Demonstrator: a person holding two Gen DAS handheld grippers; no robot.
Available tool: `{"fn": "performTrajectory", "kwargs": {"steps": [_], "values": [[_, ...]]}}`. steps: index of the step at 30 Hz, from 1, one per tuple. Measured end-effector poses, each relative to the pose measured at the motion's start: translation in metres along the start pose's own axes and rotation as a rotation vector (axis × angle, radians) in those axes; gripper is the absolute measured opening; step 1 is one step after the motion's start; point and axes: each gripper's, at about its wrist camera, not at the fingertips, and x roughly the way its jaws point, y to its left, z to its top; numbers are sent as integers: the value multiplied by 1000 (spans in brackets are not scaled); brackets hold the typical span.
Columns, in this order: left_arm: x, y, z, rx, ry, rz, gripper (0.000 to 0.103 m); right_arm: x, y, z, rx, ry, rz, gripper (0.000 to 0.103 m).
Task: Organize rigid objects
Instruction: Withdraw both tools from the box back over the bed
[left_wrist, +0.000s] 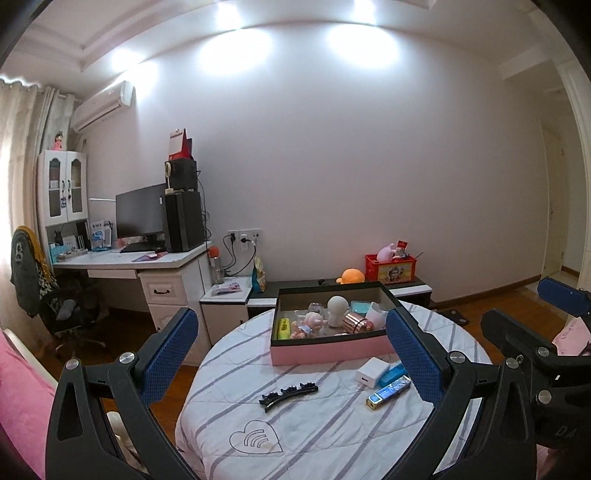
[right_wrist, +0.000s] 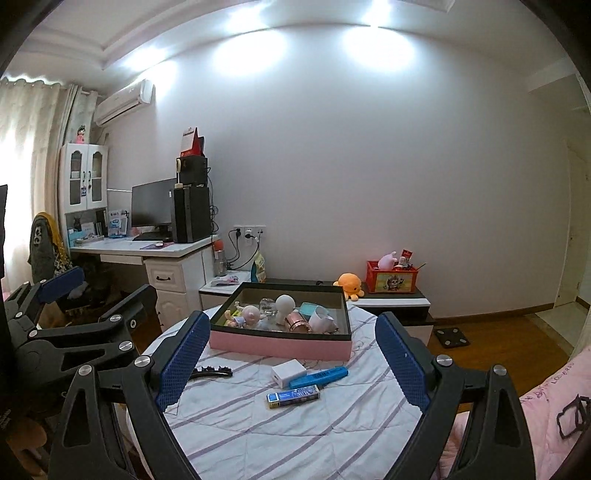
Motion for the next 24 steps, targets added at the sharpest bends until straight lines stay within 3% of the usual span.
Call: {"fn": "performTrajectory", "kwargs": {"steps": [14,20,24], "values": [[24,-5,-15,12,78,-9,103,15,-5,-13,2,49,-7,93],[57,1,-41,3,188,-64,103,43,-6,-29,10,134,17,93],[82,6,-64,15,276,-44,103,79,-12,-52,37,247,23,93]]}}
